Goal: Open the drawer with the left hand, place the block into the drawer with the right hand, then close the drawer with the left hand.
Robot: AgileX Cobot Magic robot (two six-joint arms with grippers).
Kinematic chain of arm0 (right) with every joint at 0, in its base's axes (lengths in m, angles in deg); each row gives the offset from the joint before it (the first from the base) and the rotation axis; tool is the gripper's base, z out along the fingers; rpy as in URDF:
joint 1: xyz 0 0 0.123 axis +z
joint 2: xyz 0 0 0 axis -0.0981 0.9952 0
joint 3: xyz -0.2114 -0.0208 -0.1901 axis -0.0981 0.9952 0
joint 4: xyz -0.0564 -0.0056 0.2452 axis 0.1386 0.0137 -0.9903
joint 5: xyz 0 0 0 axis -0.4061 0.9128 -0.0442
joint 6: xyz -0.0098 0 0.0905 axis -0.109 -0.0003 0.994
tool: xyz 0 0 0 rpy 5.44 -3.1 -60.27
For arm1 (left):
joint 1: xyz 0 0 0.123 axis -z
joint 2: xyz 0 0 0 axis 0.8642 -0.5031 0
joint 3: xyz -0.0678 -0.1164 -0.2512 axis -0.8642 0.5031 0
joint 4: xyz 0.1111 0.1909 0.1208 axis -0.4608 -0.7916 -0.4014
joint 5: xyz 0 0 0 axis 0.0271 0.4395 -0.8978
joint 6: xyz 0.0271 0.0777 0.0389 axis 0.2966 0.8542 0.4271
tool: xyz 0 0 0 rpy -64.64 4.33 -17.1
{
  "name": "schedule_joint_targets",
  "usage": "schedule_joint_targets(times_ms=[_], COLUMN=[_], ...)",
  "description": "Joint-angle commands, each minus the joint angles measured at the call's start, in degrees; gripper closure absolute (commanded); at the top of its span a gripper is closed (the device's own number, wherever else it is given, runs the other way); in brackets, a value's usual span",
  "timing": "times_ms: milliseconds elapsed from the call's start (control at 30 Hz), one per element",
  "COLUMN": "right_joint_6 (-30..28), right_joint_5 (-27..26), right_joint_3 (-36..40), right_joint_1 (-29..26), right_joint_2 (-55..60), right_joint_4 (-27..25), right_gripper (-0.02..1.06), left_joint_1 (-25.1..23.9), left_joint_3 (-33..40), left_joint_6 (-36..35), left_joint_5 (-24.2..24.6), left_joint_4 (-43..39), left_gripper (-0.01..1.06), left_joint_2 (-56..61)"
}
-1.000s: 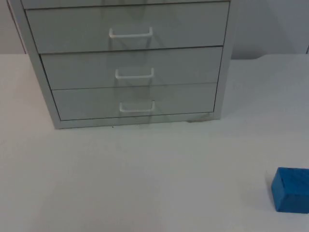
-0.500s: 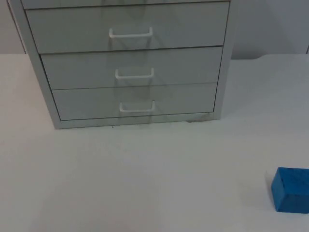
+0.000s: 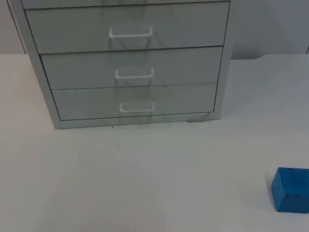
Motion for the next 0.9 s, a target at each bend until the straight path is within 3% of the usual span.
schedule_joint_targets(times_ms=[0,200,467,867], right_joint_6=[-0.1,-3.2,-3.5,-4.8], right_joint_5=[-1.5,-4.9,-9.3,-16.3], right_joint_3=[-1.5,-4.9,-8.6,-9.0], right_joint_1=[-0.3,-0.3,-0.3,-0.3], right_joint_2=[3.0,10.6,26.1,39.8], right_joint_4=[-0.7,-0.7,-0.5,-0.5], right_gripper=[-0.01,-0.01,-0.01,-0.01], left_joint_1=[0.0,0.0,0.0,0.0], left_joint_3=[-0.6,-2.3,-4.8,-7.7], left_joint_6=[-0.3,-0.3,-0.3,-0.3], left_joint_5=[-0.7,-1.4,-5.9,-9.3], left_joint_4=[1.3,1.0,0.9,0.4], left_gripper=[0.00,0.00,0.00,0.00], left_joint_2=[-1.8,-6.5,-16.2,-30.4])
